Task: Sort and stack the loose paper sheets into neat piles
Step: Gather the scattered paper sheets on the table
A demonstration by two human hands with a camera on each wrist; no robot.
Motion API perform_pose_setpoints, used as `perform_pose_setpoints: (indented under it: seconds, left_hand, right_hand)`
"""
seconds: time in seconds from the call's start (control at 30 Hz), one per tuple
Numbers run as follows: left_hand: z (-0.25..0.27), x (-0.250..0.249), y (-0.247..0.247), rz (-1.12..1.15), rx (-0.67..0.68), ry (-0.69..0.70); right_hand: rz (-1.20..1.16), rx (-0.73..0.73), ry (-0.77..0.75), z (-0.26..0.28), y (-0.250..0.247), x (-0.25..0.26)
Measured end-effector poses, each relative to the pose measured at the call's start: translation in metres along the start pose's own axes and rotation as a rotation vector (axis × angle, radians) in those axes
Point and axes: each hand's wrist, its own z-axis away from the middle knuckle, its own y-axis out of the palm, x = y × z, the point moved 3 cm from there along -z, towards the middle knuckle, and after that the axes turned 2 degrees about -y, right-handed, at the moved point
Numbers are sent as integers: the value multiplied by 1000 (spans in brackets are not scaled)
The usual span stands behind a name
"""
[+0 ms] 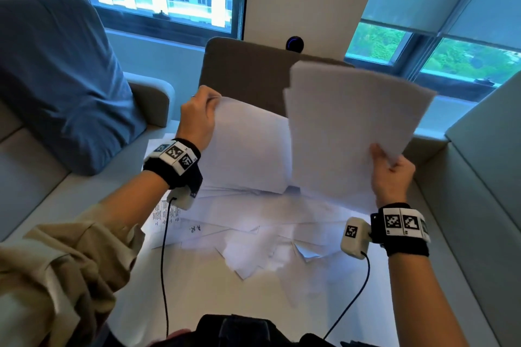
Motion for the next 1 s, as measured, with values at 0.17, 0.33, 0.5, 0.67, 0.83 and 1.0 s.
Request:
perform_pose_setpoints:
  seconds: [0.17,0.33,0.5,0.67,0.83,1.0]
  left_hand:
    - [-5,-36,-13,103,44,135]
    - [3,-71,-15,295,179,236]
    - [19,-97,-10,365,281,366]
    - [17,-89,-9,389,253,248]
    - [25,-50,-9,271,375,52]
    - [27,-19,-17,-21,379,-69]
  right_hand:
    - [242,363,-151,14,30,20]
    - [433,560,-316,23,57,29]
    - [433,728,-405,34,82,36]
    - [316,657,-312,42,87,35]
    - [209,513,-177,40,78,27]
    - [58,502,-20,42,61,18]
